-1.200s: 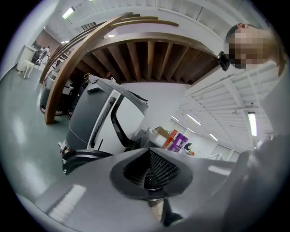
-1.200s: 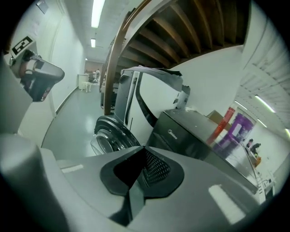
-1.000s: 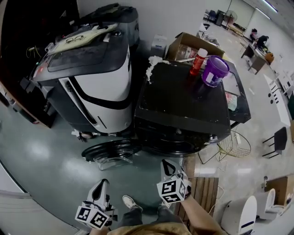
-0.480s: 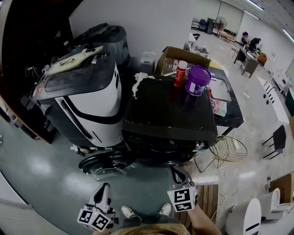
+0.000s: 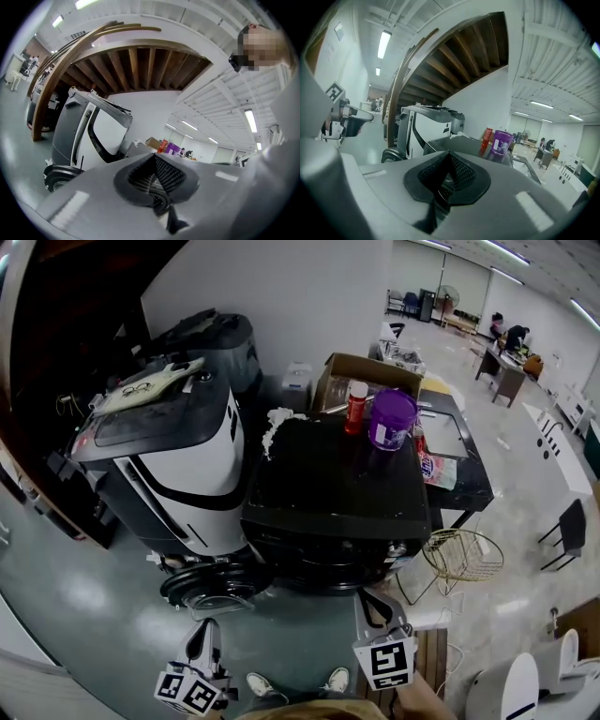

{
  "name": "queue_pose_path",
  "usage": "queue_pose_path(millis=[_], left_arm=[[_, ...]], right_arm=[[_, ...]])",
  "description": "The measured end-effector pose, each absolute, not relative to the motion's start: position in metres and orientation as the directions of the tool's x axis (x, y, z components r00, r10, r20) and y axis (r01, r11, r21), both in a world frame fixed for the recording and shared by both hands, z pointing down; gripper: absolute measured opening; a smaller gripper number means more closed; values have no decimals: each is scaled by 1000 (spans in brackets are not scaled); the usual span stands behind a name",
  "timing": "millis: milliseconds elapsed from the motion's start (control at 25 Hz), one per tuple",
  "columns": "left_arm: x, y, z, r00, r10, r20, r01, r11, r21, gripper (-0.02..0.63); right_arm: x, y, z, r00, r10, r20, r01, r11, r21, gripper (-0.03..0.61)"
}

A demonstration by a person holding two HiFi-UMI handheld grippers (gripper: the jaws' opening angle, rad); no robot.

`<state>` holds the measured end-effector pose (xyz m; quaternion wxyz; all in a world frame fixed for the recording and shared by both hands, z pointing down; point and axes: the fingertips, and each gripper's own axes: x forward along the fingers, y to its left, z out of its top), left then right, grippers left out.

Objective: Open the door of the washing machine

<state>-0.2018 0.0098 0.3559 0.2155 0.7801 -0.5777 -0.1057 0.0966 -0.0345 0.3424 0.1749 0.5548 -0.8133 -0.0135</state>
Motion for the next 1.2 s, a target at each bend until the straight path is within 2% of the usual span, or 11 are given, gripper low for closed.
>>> queue_pose_path(millis=[720,1200], left_arm=[[-218,0,328,218,-976,19,-883,-189,429,60],[-234,-8,332,203,-979,20,-876,-172,451,60]], right_arm=[[144,-15,263,-297,-939,170,-908,333,254,5],[122,-19,246,-316,-936,157,-895,349,279,5]])
